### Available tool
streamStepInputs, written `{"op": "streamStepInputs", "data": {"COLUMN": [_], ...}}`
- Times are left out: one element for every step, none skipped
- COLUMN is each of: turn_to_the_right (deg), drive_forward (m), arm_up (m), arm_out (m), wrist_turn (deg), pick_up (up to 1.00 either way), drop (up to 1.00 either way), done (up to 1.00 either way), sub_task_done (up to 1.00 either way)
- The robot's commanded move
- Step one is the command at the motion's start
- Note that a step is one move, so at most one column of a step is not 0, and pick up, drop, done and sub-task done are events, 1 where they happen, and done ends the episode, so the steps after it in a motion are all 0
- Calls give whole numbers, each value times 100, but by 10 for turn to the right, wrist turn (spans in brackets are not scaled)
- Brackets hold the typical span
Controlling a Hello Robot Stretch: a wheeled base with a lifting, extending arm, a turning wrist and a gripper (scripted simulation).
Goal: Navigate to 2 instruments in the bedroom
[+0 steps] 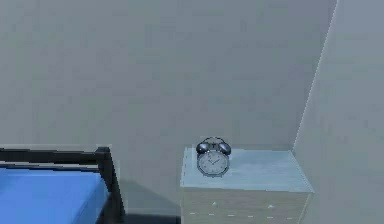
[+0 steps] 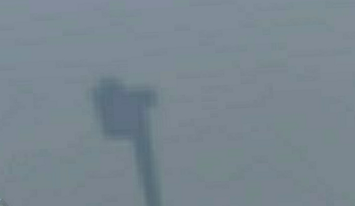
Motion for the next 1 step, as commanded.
{"op": "streamStepInputs", "data": {"turn_to_the_right": [0], "drive_forward": [0], "arm_up": [0], "arm_out": [0], "wrist_turn": [0], "pick_up": [0], "drop": [0], "done": [100], "sub_task_done": [0]}}
